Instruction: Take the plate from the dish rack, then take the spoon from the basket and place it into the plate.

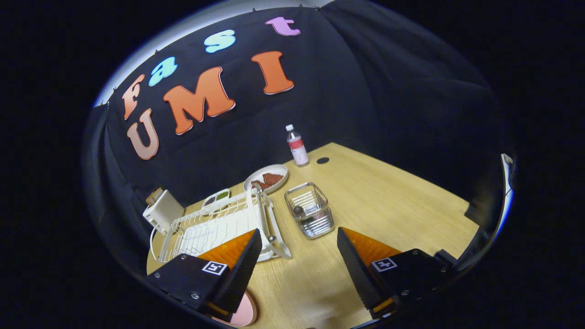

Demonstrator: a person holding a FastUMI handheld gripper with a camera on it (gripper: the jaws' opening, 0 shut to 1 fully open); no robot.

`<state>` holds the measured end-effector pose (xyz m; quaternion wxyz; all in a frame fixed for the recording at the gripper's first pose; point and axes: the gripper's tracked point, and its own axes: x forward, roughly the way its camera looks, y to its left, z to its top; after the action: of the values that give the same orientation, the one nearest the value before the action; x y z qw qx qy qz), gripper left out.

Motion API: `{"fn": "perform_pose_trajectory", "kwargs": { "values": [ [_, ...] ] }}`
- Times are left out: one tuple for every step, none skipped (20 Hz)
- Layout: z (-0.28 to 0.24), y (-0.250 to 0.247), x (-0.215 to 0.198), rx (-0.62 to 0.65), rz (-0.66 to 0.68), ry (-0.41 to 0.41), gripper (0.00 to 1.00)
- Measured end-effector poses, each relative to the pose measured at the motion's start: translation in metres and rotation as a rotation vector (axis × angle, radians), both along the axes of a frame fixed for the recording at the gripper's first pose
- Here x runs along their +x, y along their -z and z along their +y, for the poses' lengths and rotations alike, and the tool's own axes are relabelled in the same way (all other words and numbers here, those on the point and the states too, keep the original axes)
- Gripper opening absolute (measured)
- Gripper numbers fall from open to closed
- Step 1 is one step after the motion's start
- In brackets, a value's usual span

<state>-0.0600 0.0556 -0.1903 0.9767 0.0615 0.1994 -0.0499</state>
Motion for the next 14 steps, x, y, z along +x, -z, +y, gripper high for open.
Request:
{"fn": "perform_pose_trajectory", "kwargs": {
  "values": [
    [0.000, -0.005, 0.010, -0.030, -0.036, -0.014, 0.98],
    [-0.001, -0.010, 0.016, -0.062, -0.060, -0.028, 0.98],
    [0.000, -0.011, 0.024, -0.096, -0.075, -0.044, 0.98],
    [0.001, -0.011, 0.030, -0.127, -0.085, -0.060, 0.98],
    [0.003, -0.009, 0.035, -0.153, -0.090, -0.077, 0.98],
    [0.004, -0.005, 0.041, -0.177, -0.092, -0.093, 0.98],
    [0.004, 0.000, 0.046, -0.201, -0.087, -0.106, 0.98],
    [0.004, 0.003, 0.050, -0.223, -0.094, -0.123, 0.98],
    [0.004, 0.009, 0.055, -0.244, -0.089, -0.137, 0.99],
    [0.004, 0.015, 0.057, -0.263, -0.079, -0.151, 0.99],
    [0.004, 0.022, 0.058, -0.273, -0.063, -0.159, 0.99],
    [0.004, 0.028, 0.060, -0.262, -0.047, -0.170, 0.99],
    [0.004, 0.034, 0.062, -0.238, -0.031, -0.172, 0.99],
    [0.004, 0.040, 0.063, -0.215, -0.015, -0.171, 0.96]
  ]
}}
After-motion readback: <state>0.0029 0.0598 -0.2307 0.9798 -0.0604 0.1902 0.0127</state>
